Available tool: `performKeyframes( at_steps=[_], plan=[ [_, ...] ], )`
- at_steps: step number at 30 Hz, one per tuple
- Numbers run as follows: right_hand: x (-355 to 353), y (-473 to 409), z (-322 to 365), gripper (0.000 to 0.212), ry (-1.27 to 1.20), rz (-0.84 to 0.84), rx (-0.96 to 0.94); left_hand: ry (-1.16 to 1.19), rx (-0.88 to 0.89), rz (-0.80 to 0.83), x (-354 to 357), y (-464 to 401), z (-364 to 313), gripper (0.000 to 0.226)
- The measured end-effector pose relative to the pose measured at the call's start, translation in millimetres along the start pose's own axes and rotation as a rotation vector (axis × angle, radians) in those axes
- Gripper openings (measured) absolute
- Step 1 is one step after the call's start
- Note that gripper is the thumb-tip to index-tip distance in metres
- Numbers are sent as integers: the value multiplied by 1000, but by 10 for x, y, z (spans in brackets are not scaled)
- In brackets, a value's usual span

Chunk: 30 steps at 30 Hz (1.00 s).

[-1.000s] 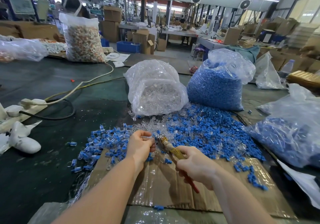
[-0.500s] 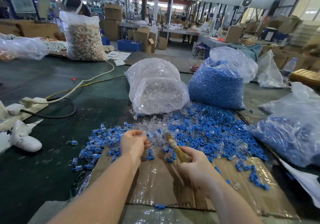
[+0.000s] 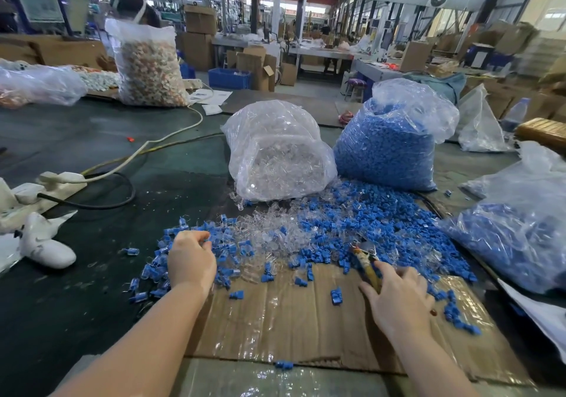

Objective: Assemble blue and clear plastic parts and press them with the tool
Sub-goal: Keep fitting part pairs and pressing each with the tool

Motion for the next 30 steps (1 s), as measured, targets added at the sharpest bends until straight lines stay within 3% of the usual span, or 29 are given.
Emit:
performKeyframes(
  at_steps=[8, 14, 16, 19, 21, 25, 30],
  plan=[
    [40, 20, 26, 52, 79, -10, -26, -49, 317, 8, 189, 394, -399, 25],
    [23, 64, 69, 52, 162, 30, -19, 1, 520, 313, 706, 816, -664, 19],
    [-51, 125, 161, 51, 166, -38, -75, -2, 530, 343, 811, 870, -684, 20],
    [-182, 278, 426, 34, -42, -189, -328, -14, 497, 343, 904, 877, -676, 22],
    [-153, 375, 559, 25, -119, -139, -420, -36, 477, 323, 930, 867, -662, 24],
    [20, 422, 685, 25, -118, -53, -466, -96, 409, 336, 999, 831, -607, 39],
    [65, 347, 776, 16, -172, -76, -447, -224, 395, 385, 1093, 784, -623, 53]
  ],
)
Point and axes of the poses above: each hand's wrist, its own y-axis away from the middle knuckle, its own x-axis out of the palm, z = x × y, the point moved 8 cm from there along -y, towards the middle knuckle, and after that the axes turned 7 degrees about z, right-handed, at the moved point
